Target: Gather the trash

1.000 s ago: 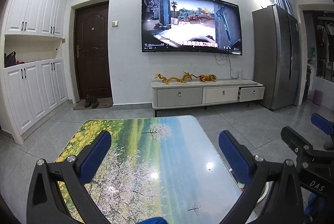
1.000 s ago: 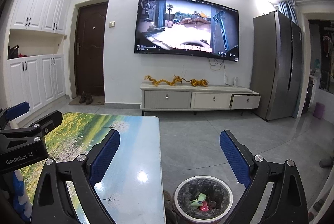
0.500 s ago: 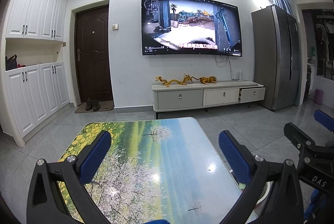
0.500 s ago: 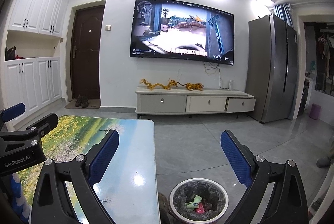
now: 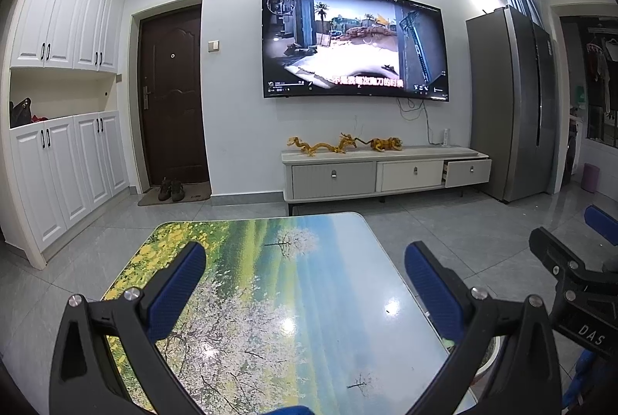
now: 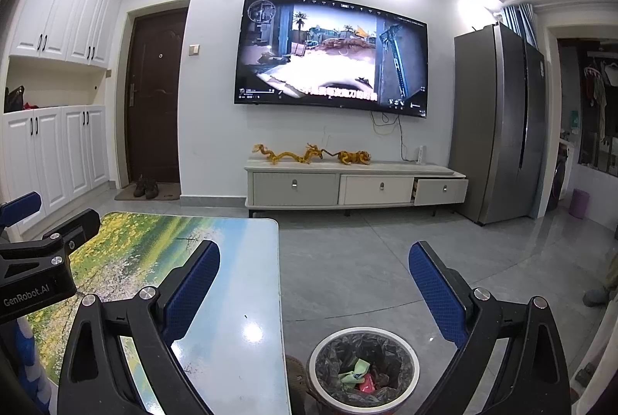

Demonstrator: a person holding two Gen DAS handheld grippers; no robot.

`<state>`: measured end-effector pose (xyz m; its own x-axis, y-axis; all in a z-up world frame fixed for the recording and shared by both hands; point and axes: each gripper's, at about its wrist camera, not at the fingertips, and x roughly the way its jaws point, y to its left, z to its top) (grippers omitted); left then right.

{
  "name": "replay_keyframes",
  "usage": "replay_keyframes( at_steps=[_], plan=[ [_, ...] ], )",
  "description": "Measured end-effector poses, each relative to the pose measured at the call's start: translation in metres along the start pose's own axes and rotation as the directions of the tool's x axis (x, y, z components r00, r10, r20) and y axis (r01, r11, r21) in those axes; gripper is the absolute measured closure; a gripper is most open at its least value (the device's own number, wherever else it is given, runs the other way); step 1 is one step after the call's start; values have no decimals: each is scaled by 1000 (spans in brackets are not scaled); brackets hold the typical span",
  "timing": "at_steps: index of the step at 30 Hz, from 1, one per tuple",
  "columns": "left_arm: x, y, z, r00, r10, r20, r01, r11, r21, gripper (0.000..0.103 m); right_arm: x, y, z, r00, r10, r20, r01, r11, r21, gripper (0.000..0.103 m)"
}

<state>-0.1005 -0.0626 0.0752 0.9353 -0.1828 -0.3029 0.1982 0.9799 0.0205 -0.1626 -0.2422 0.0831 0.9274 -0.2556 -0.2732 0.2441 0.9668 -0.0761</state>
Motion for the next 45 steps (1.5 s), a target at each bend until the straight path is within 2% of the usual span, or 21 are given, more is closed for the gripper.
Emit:
replay_keyframes(
  at_steps=[45],
  plan=[
    [11,1,-15,999,-7,-47,8,1000,7,0,12,-11,-12,998,-21,-54,21,1000,1,5]
  ],
)
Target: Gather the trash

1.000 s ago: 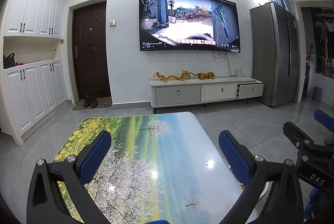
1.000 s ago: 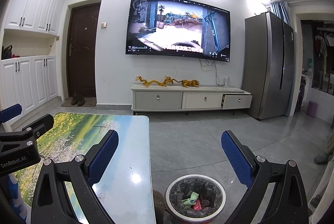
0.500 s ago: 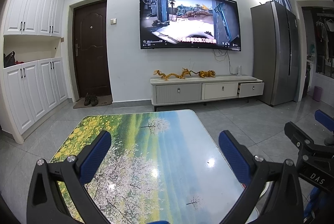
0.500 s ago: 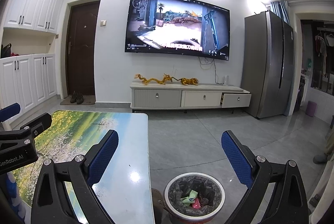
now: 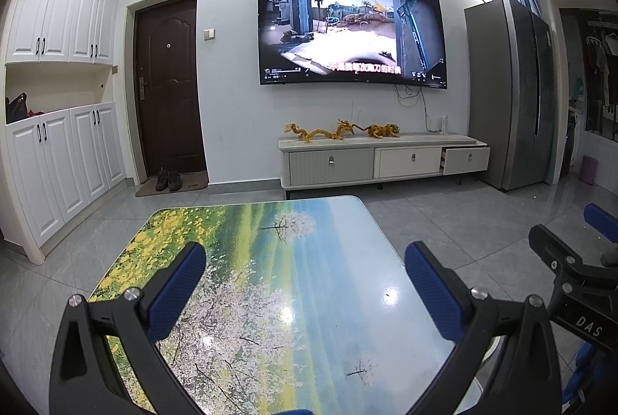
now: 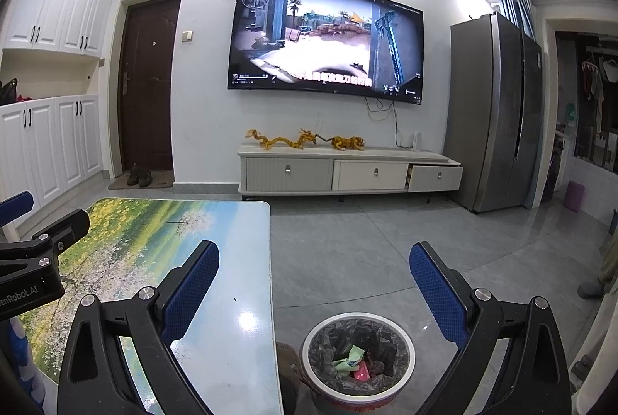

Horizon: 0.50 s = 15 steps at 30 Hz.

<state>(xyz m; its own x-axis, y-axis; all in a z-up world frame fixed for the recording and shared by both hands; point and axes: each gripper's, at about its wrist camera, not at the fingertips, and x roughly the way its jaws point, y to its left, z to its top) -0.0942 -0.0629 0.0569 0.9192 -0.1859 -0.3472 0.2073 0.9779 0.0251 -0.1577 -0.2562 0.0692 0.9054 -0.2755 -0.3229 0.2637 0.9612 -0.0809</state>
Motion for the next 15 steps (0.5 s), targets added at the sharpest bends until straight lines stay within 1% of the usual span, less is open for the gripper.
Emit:
replay_keyframes(
  at_steps=[15],
  plan=[
    [4,1,-5,1000,-1,-13,1,1000,1,0,9,5,-5,1000,-9,-26,9,1000,-5,5]
  ],
)
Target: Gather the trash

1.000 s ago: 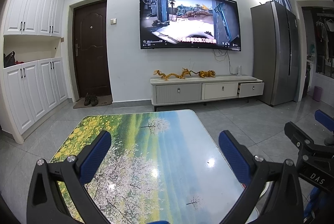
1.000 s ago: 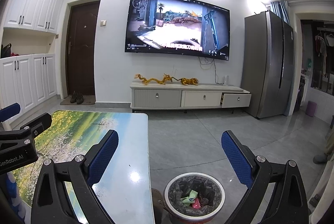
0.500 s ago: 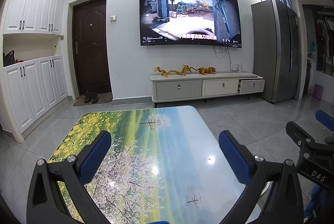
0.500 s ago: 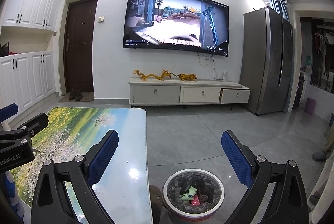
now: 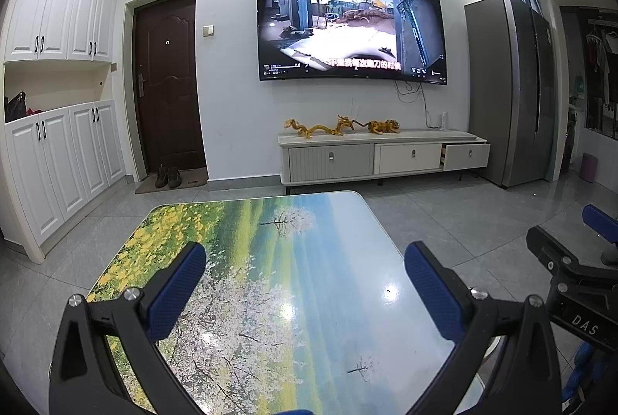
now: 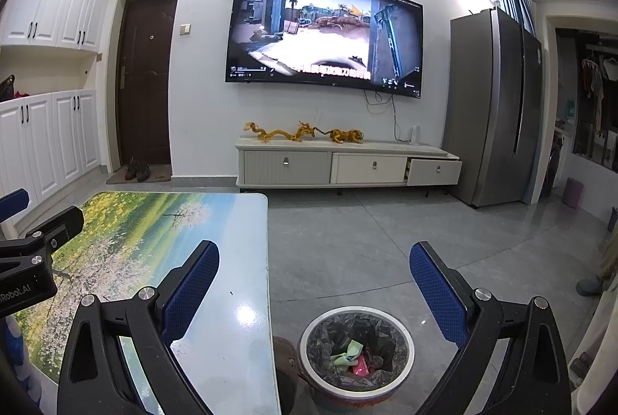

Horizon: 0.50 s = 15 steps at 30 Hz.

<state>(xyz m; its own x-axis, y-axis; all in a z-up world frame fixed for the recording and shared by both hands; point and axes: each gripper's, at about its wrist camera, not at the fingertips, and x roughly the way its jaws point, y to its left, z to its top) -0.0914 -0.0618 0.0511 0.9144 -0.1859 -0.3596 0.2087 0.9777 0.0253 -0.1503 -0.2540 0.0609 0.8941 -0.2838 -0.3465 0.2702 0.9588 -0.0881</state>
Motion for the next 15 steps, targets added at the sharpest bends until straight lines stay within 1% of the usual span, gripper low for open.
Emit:
replay_keyframes(
  at_steps=[9,15],
  plan=[
    [4,-1,-3,1000,-2,-6,2,1000,2,0,5,0,-2,1000,-9,-11,9,1000,7,5],
    [11,-2,-6,1000,-6,-24,6,1000,5,0,10,-3,-6,1000,-15,-26,15,1000,11,5]
  ],
)
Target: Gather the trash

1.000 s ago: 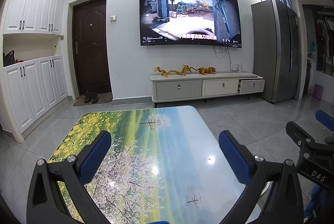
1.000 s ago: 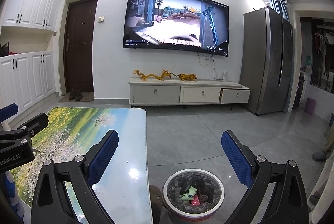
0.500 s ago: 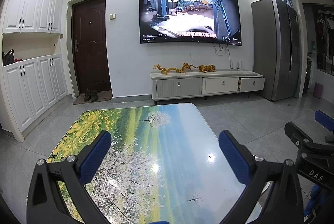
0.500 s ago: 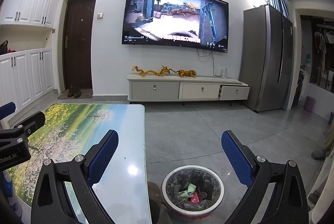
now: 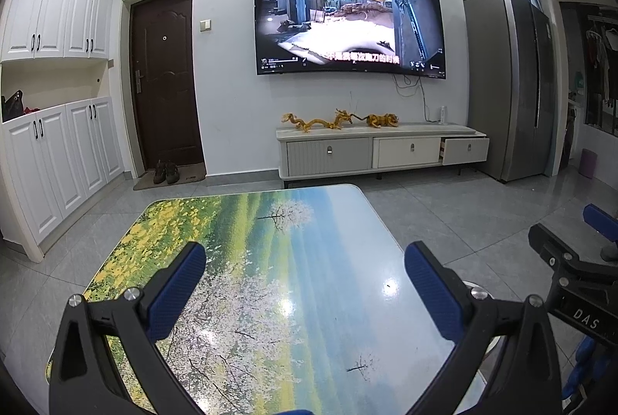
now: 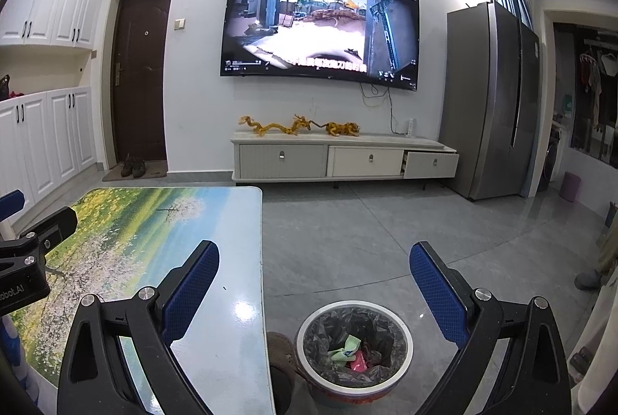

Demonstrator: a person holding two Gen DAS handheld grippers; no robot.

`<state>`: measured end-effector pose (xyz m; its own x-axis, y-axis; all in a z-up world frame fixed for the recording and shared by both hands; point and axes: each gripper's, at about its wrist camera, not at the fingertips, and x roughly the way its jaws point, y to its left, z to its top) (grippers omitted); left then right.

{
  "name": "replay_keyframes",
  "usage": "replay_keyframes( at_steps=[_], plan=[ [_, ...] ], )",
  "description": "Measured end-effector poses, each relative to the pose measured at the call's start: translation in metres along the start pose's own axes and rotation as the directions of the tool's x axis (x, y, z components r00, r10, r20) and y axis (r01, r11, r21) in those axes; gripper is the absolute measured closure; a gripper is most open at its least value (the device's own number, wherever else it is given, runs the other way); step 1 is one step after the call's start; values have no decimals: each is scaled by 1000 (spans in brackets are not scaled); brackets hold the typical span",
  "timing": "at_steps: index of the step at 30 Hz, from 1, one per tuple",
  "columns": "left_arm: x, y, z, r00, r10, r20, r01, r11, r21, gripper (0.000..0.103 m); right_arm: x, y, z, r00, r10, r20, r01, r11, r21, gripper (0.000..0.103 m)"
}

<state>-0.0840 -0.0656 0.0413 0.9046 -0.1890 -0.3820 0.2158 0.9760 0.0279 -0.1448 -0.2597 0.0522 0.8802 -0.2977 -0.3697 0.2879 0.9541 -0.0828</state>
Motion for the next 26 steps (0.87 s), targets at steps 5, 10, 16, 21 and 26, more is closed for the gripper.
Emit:
replay_keyframes(
  at_steps=[5,10,16,21,26],
  plan=[
    [5,-1,-1,1000,-1,-8,1,1000,-2,0,3,-2,0,1000,-4,-6,4,1000,4,5],
    [11,-2,-2,1000,-4,-15,4,1000,1,0,11,-5,-2,1000,-7,-21,7,1000,12,5],
    [20,-5,-8,999,-12,-30,13,1000,5,0,24,-8,-7,999,-11,-51,12,1000,17,5],
    [33,-6,-11,999,-13,-50,14,1000,12,0,35,-7,-12,997,-15,-77,16,1000,17,5],
    [43,-9,-10,998,-15,-59,16,1000,18,0,47,-6,-13,995,-22,-97,24,1000,17,5]
  ],
)
